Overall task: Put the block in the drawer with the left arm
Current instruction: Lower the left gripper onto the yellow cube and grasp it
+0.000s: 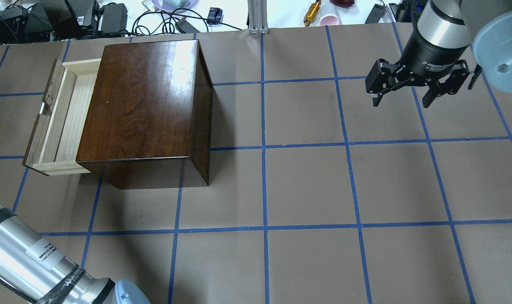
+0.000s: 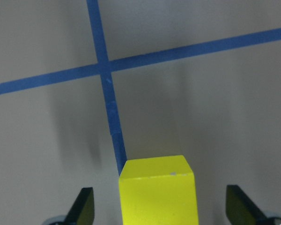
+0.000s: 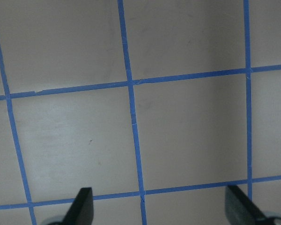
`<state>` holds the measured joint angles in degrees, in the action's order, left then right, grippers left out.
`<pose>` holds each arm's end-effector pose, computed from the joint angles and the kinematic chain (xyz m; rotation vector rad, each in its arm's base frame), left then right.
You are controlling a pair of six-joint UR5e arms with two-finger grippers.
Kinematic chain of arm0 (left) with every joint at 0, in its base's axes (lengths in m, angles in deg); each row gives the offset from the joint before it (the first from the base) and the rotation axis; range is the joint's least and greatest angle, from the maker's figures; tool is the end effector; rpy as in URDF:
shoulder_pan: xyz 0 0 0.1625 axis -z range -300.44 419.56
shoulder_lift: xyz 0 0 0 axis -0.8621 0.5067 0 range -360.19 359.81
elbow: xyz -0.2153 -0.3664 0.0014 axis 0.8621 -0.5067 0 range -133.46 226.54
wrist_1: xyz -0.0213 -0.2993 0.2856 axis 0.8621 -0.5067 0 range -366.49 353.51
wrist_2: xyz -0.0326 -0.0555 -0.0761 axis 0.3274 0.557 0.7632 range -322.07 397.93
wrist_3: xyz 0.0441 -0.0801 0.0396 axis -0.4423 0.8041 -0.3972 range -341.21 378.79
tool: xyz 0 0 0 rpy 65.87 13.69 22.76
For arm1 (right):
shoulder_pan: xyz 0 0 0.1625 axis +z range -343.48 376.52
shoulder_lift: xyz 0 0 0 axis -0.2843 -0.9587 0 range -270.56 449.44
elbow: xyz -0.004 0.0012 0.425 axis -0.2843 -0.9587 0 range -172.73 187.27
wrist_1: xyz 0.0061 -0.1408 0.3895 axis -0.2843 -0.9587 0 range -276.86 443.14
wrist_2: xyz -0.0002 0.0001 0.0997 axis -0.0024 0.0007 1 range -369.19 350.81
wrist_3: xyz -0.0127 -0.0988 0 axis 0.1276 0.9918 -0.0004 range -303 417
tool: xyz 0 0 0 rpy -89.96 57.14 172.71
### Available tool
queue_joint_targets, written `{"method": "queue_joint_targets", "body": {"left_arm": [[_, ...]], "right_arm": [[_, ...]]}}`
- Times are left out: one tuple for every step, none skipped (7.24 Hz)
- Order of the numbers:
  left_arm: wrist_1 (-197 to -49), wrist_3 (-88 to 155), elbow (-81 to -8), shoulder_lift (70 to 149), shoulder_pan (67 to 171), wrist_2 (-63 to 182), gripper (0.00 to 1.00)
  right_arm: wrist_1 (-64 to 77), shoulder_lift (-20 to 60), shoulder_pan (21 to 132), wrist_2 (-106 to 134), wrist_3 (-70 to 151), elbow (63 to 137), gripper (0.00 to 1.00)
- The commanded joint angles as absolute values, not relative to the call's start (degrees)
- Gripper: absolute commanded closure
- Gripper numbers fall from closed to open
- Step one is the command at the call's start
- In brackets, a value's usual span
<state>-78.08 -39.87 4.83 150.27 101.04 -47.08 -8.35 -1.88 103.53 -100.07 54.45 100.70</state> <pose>0.5524 -0.6780 0.2015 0.2813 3.0860 -0.2088 0.1064 -0.4870 0.4724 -0.1508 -3.1226 -0.0170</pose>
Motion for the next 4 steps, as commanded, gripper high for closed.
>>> {"method": "queue_joint_targets", "body": {"left_arm": [[-77.86, -40.53, 4.71, 150.54, 101.04, -46.80, 0.14], [-77.86, -41.23, 4.71, 150.45, 101.04, -46.80, 0.29], [-77.86, -41.33, 4.71, 150.45, 101.04, -46.80, 0.39], [-77.86, -41.33, 4.71, 150.45, 101.04, -46.80, 0.44]], "right_arm": [[-8.35, -1.88, 103.53, -100.07, 54.45, 100.70, 0.00], [-8.35, -1.88, 103.53, -100.07, 54.45, 100.70, 0.00], [-8.35, -1.88, 103.53, -100.07, 54.45, 100.70, 0.00], [-8.35, -1.88, 103.53, -100.07, 54.45, 100.70, 0.00]]}}
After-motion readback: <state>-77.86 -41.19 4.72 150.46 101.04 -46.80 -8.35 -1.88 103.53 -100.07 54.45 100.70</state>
